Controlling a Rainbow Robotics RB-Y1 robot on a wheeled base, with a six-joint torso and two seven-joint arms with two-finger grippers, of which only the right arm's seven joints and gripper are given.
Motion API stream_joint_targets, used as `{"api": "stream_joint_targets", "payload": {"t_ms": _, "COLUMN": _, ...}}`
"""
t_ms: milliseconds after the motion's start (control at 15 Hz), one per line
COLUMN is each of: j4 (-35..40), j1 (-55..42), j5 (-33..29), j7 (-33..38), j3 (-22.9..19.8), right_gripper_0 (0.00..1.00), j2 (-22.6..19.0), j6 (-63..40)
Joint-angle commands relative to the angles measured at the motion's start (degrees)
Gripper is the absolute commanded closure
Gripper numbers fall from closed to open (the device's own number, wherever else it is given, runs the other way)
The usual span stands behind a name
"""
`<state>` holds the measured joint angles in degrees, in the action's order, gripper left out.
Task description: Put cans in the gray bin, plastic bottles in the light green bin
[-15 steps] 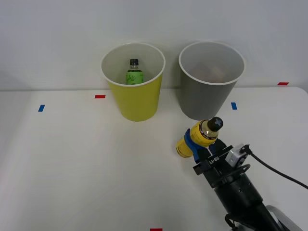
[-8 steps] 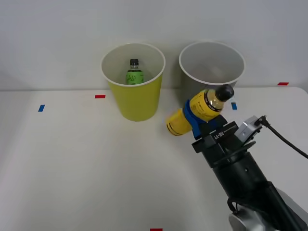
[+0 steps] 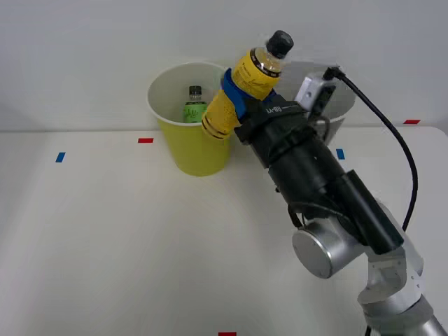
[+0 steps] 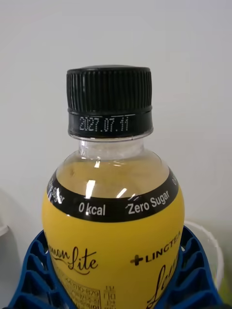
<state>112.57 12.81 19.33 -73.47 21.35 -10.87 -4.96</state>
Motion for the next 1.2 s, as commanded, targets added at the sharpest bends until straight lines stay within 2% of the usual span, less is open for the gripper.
{"api": "stream_joint_targets", "payload": {"t_ms": 67, "j4": -1.1, "j1": 10.2, "j5": 0.2, "j7": 0.2, "j3": -4.7, "right_gripper_0": 1.00, "j2": 6.2, "j6": -14.6}}
{"api": "stream_joint_targets", "payload": {"t_ms": 467, "j4": -25.6, "j1": 25.4, "j5": -0.9, "j7": -2.2, "j3": -6.1, "right_gripper_0": 1.00, "j2": 11.7, "j6": -8.4}}
{"api": "stream_joint_targets", "payload": {"t_ms": 867, "j4": -29.9, "j1": 28.9, "j5": -1.0, "j7": -3.6, "j3": -5.8, "right_gripper_0": 1.00, "j2": 11.7, "j6": -8.4}}
{"api": "stream_joint_targets", "payload": {"t_ms": 1200, "j4": -29.9, "j1": 28.8, "j5": -1.0, "j7": -4.7, "j3": -5.4, "right_gripper_0": 1.00, "j2": 11.5, "j6": -8.5}}
